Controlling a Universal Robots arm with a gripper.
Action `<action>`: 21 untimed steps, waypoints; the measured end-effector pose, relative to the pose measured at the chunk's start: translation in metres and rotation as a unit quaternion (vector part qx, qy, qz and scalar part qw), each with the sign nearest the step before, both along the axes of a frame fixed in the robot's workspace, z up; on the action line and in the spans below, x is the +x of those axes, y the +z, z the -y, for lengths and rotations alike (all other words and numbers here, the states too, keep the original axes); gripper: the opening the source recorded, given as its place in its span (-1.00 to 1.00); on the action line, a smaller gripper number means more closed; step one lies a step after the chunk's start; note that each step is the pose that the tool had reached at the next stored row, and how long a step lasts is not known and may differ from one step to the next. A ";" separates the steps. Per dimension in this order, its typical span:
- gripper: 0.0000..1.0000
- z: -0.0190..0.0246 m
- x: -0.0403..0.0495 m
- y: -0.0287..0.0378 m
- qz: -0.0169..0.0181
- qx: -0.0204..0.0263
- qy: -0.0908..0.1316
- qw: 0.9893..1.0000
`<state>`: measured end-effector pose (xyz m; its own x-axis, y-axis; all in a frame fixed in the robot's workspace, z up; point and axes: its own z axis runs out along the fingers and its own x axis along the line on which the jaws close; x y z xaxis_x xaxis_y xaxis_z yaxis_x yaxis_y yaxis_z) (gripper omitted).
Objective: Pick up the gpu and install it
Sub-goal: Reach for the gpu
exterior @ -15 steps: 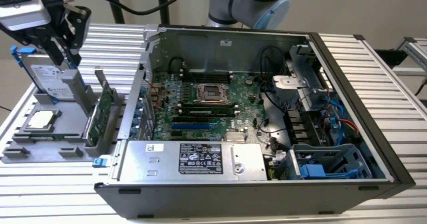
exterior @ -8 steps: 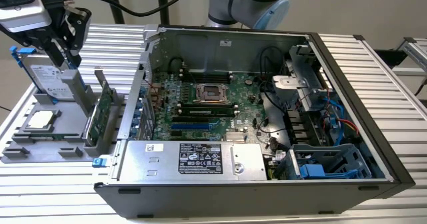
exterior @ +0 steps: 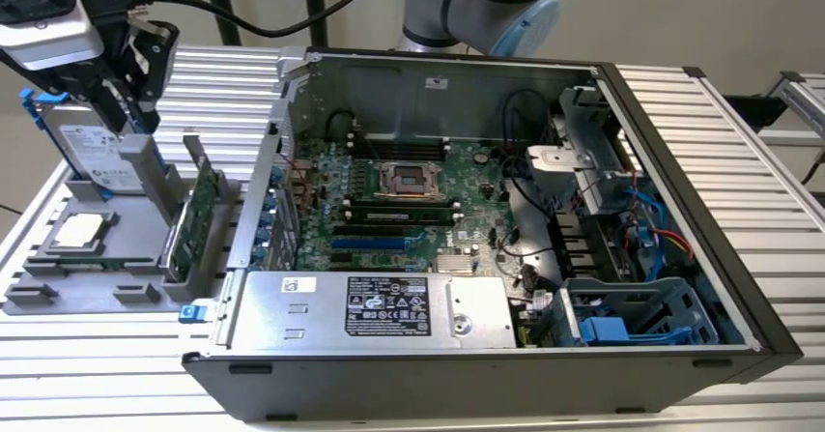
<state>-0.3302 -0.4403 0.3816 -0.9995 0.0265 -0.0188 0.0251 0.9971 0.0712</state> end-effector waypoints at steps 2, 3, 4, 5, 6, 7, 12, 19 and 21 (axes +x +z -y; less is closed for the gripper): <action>1.00 0.0000 0.0000 -0.0013 0.000 0.000 0.000 1.000; 1.00 0.0000 0.0000 -0.0019 0.000 0.000 0.000 1.000; 1.00 0.0000 0.0000 -0.0025 0.000 0.000 0.001 1.000; 1.00 0.0000 0.0001 -0.0029 0.000 0.000 0.001 1.000; 1.00 0.0000 0.0001 -0.0034 0.000 0.000 0.001 1.000; 1.00 0.0000 0.0001 -0.0038 0.000 0.000 0.002 1.000; 1.00 0.0000 0.0001 -0.0056 0.000 0.000 0.004 1.000; 1.00 0.0000 0.0002 -0.0079 0.000 0.000 0.007 1.000; 1.00 0.0000 0.0002 -0.0086 0.000 0.000 0.007 1.000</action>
